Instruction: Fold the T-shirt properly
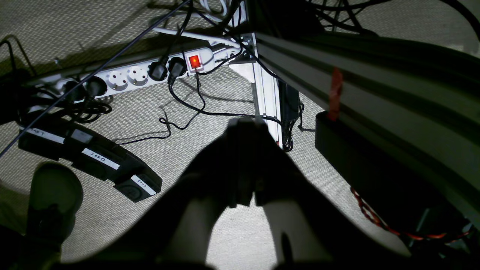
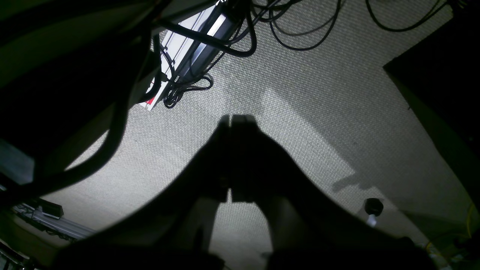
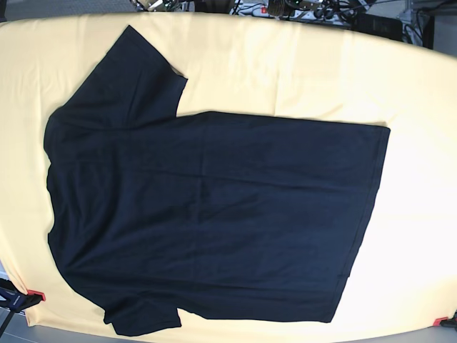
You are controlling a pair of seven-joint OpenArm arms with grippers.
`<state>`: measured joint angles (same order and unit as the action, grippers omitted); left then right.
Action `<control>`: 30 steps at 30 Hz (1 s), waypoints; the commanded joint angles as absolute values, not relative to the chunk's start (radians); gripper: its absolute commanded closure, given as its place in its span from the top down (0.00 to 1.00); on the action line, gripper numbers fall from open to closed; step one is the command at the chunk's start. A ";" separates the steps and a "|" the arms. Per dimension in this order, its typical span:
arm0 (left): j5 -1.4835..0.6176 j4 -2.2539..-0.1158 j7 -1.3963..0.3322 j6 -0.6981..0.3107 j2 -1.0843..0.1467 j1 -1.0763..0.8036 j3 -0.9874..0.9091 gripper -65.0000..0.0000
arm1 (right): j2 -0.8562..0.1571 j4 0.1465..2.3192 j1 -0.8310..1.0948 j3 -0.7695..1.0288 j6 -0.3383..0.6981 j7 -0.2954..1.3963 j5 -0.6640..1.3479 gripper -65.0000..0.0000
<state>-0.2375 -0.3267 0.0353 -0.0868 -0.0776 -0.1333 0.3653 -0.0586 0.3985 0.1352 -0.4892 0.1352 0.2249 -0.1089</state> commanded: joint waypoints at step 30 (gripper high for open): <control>-0.221 -0.431 -0.191 -0.091 -0.094 -0.160 0.366 0.00 | -0.068 0.456 0.157 -0.492 0.139 0.389 -0.220 0.00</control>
<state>-0.2214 -0.4290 -0.1913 -0.0872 -0.0898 -0.1543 0.3653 -0.0647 0.4530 0.1528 -0.4900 0.1360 0.3901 -0.2176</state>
